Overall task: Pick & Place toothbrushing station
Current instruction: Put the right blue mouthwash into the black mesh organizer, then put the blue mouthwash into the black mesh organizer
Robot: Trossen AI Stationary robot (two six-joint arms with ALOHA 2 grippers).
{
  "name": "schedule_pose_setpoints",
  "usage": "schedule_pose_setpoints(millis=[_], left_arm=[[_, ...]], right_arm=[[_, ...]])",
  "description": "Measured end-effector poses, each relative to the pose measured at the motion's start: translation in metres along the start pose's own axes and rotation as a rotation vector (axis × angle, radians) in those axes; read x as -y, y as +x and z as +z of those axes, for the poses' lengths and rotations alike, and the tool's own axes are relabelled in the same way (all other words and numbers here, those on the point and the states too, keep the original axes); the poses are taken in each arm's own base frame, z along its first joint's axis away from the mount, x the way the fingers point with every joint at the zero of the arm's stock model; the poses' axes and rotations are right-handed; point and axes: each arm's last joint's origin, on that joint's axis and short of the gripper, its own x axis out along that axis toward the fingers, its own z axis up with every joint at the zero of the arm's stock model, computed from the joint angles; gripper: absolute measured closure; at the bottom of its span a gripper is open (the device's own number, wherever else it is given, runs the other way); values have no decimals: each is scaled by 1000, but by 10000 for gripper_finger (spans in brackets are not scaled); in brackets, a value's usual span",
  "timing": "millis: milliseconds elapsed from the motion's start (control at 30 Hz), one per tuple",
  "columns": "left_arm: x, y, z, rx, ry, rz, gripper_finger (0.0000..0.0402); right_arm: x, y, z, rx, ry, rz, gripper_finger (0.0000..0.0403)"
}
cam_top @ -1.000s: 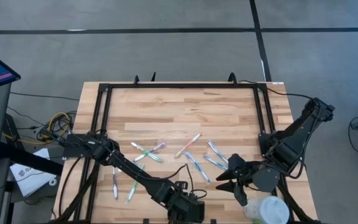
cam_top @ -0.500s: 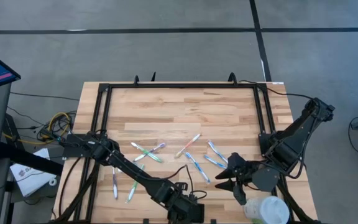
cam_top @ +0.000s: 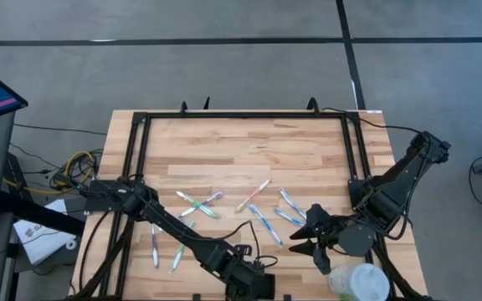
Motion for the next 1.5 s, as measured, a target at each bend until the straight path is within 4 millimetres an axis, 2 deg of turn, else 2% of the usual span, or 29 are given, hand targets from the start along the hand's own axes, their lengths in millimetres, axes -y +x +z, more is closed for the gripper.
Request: schedule_pose_setpoints(millis=[400,700,967,1200,1367,1500], left_arm=[[1,-2,1,6,-5,-12,286],[2,-19,3,35,-26,-21,286],[0,-41,6,80,-88,20,286],[-4,-71,10,205,-199,119,286],[-9,-96,12,301,-304,196,286],[-13,-107,9,313,-343,237,286]], right_arm=[[0,0,0,-1,-1,-1,242],[0,0,0,-1,0,0,242],[0,0,0,0,0,1,242],[0,0,0,3,3,4,242],[3,3,7,20,22,-7,242],[6,9,20,37,26,38,242]])
